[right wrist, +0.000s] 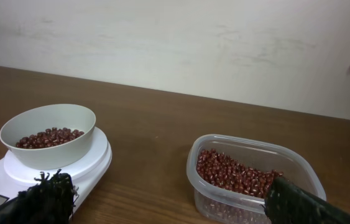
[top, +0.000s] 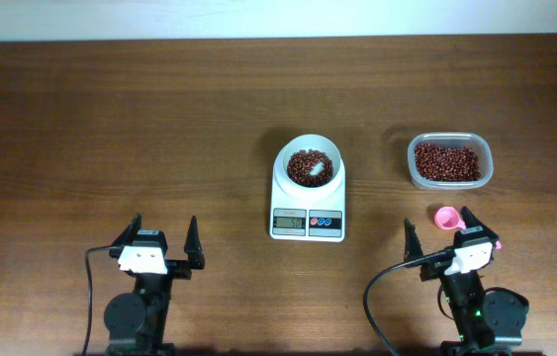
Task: Scoop and weigh 50g on scale
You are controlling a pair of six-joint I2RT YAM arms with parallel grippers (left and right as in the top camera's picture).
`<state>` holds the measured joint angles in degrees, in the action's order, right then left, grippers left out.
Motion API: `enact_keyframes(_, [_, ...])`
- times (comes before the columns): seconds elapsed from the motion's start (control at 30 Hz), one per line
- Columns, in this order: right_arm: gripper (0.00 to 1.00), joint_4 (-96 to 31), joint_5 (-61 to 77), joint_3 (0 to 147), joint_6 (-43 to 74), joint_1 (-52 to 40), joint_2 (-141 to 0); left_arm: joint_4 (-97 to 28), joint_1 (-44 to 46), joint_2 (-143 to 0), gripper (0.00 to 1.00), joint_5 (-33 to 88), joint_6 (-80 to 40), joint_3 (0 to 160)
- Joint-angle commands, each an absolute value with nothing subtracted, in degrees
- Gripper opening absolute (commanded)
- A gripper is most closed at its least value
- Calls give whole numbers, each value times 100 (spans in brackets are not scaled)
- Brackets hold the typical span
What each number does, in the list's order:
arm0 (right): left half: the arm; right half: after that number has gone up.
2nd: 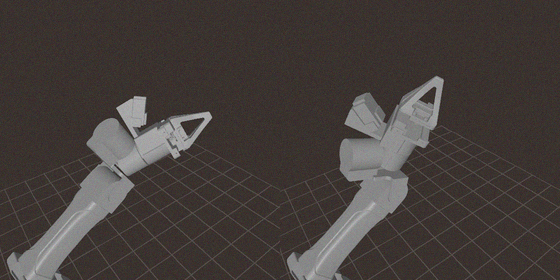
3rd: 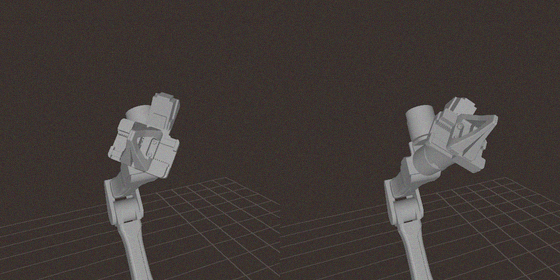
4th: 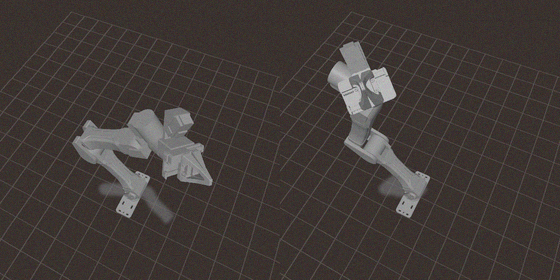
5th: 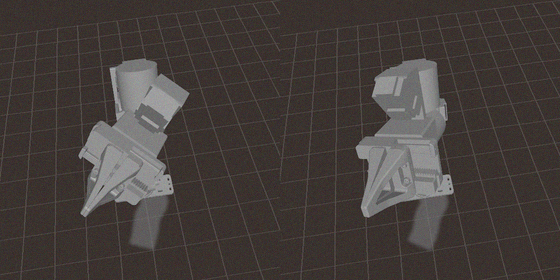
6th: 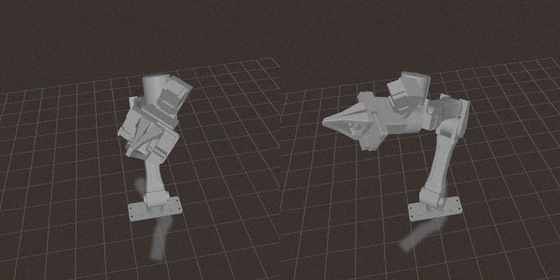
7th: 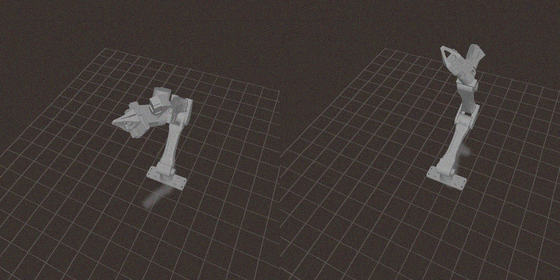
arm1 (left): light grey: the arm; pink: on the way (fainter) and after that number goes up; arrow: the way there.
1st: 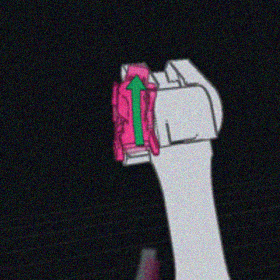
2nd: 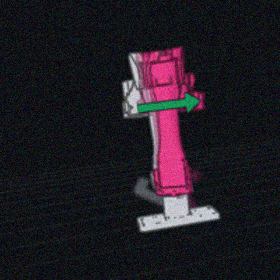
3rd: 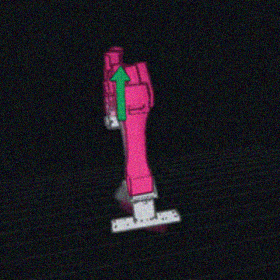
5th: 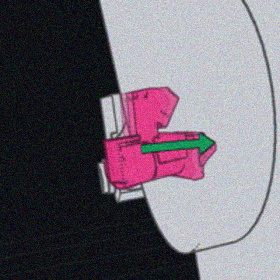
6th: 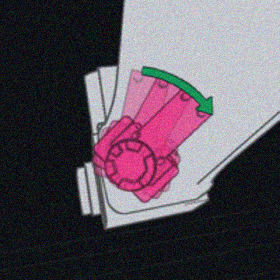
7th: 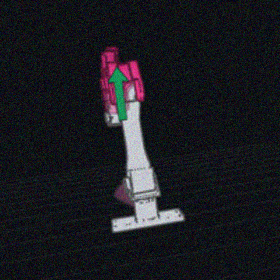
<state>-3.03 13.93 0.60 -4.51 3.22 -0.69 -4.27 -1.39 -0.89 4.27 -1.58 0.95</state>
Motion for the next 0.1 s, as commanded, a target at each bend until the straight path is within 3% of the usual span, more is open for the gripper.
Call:
enact_keyframes(0.0, [99,-349,1304,32,-427,351,-19,-432,-113,-36,99,405,-233,51])
enact_keyframes(0.07, [99,-346,1302,32,-427,351,-19,-432,-113,-36,99,405,-235,51])
